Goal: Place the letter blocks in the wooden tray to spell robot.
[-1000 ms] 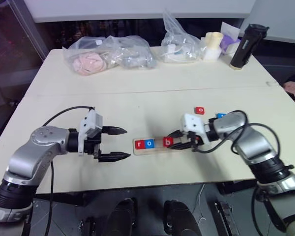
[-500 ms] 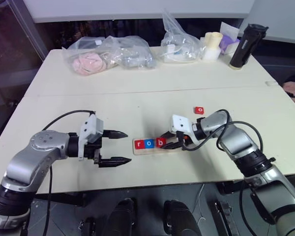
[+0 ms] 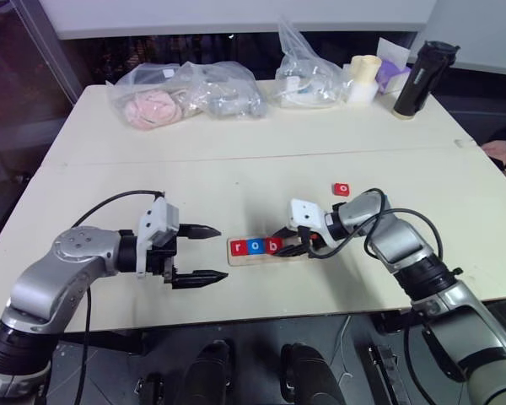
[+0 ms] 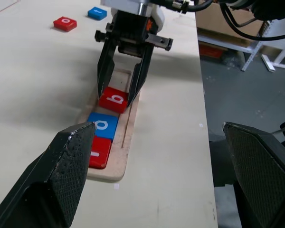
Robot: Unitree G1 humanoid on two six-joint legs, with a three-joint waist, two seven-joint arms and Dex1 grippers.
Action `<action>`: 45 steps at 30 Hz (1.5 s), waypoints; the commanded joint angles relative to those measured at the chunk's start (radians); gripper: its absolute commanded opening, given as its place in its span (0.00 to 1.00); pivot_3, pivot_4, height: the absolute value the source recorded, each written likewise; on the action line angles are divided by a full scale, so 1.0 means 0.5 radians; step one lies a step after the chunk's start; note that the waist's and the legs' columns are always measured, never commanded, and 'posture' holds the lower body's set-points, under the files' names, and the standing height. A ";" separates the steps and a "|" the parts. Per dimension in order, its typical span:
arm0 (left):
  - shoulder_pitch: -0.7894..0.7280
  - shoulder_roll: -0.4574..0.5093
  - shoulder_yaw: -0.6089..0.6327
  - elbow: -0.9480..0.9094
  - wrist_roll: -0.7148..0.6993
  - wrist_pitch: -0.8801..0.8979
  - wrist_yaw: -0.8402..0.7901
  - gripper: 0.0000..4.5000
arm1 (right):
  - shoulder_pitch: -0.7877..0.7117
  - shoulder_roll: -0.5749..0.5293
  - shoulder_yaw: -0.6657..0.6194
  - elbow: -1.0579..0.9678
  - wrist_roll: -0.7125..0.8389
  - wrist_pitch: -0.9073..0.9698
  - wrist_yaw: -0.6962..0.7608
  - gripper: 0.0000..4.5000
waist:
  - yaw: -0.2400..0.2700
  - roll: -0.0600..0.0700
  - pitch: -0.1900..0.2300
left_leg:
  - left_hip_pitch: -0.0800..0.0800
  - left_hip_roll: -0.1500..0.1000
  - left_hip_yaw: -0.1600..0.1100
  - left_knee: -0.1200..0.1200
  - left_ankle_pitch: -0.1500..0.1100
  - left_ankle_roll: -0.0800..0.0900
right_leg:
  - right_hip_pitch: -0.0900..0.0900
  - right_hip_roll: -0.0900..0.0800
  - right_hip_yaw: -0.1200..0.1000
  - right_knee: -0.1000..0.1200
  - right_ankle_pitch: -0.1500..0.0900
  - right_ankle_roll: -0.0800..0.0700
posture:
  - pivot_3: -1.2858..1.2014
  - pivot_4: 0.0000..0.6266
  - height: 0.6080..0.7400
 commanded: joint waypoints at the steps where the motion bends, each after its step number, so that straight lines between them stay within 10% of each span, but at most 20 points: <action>1: -0.008 0.010 0.032 -0.044 -0.032 -0.001 0.004 1.00 | -0.057 0.019 -0.025 -0.022 0.002 -0.030 0.003 0.25 | 0.000 0.000 0.000 | 0.000 0.000 0.000 0.000 0.000 0.000 | 0.000 0.000 0.000 0.000 0.000 0.000 | 0.52 0.24 0.88; 5: -0.017 0.004 0.026 -0.035 -0.031 -0.001 0.007 1.00 | -0.063 0.034 -0.030 -0.015 -0.007 -0.032 -0.002 0.25 | 0.001 0.000 0.000 | 0.000 0.000 0.000 0.000 0.000 0.000 | 0.000 0.000 0.000 0.000 0.000 0.000 | 0.52 0.24 0.88; 12: -0.022 -0.005 0.020 -0.030 -0.032 0.000 0.011 1.00 | -0.069 0.037 -0.038 -0.008 -0.016 -0.036 -0.008 1.00 | 0.000 0.000 0.000 | 0.000 0.000 0.000 0.000 0.000 0.000 | 0.000 0.000 0.000 0.000 0.000 0.000 | 0.52 0.24 0.88; 22: -0.022 -0.008 0.025 -0.034 -0.045 0.009 0.026 1.00 | -0.076 -0.010 -0.191 -0.112 0.019 -0.001 -0.122 1.00 | 0.001 0.000 0.000 | 0.000 0.000 0.000 0.000 0.000 0.000 | 0.000 0.000 0.000 0.000 0.000 0.000 | 0.52 0.24 0.88; 37: -0.061 -0.052 -0.020 -0.004 -0.017 0.001 0.034 1.00 | -0.128 0.408 -1.123 0.148 -0.067 0.878 -1.994 1.00 | 0.000 0.000 0.000 | 0.000 0.000 0.001 -0.006 0.002 -0.003 | -0.003 0.001 0.004 0.001 0.000 -0.001 | 0.52 0.24 0.88; 45: -0.089 -0.039 -0.028 0.023 -0.009 -0.005 0.022 1.00 | -0.077 0.634 -1.292 0.136 0.057 1.114 -2.260 1.00 | -0.007 0.003 0.000 | 0.002 0.000 0.002 -0.004 0.003 -0.002 | -0.002 0.008 0.006 0.003 0.001 -0.002 | 0.52 0.24 0.88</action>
